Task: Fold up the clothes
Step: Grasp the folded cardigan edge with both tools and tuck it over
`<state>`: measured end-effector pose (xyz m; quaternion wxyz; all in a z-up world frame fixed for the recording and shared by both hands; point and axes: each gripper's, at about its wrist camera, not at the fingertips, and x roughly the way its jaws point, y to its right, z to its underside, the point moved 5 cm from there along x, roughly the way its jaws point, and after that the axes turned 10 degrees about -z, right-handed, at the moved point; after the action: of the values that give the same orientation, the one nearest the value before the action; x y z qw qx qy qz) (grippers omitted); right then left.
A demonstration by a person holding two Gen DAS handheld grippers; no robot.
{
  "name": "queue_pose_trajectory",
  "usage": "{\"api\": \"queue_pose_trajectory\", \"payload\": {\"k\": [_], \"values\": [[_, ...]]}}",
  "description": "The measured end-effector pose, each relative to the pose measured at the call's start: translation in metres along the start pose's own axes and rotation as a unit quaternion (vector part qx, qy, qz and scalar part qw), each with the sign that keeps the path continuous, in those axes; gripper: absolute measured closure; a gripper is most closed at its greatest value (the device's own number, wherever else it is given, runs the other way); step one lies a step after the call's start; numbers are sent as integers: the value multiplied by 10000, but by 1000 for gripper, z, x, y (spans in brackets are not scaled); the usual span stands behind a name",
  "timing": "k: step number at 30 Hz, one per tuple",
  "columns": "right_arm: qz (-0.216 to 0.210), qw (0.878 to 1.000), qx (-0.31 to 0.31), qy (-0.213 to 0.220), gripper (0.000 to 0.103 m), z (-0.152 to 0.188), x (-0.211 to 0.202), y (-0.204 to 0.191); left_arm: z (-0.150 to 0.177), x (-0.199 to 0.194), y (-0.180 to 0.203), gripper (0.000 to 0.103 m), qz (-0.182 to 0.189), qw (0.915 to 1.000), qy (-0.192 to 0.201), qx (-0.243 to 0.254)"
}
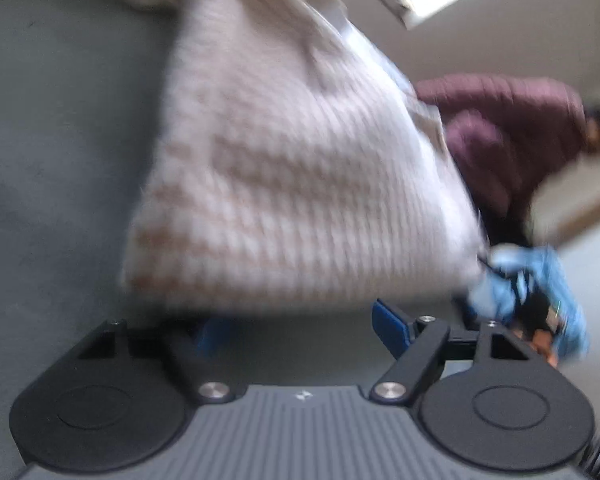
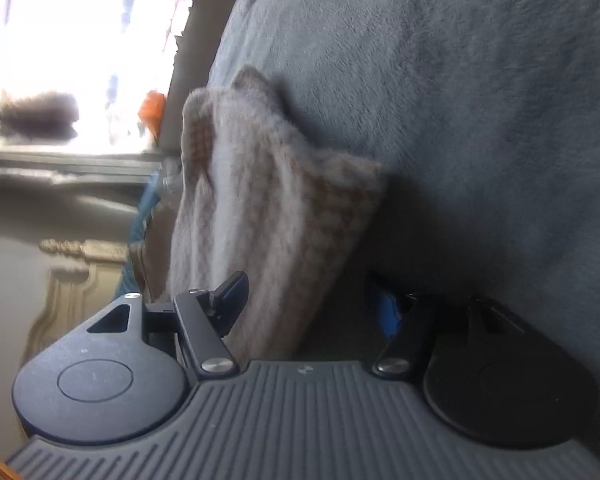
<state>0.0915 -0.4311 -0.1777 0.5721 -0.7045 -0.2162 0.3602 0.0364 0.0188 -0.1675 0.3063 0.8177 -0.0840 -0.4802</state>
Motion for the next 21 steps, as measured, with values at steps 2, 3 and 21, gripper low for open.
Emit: {"api": "queue_pose_trajectory", "payload": {"k": [2,3,21], "values": [[-189,9996,21,218,39,-8,11,-2,-6,3,-3,25,91,9995,71,-305],[-235,9993,57,300,39,-12,16,-2,-9,4,-3,26,109,9991,102,-393],[-446,9920,-966,679,88,-8,24,-46,-30,-44,12,93,-272,9885,1207,-874]]}}
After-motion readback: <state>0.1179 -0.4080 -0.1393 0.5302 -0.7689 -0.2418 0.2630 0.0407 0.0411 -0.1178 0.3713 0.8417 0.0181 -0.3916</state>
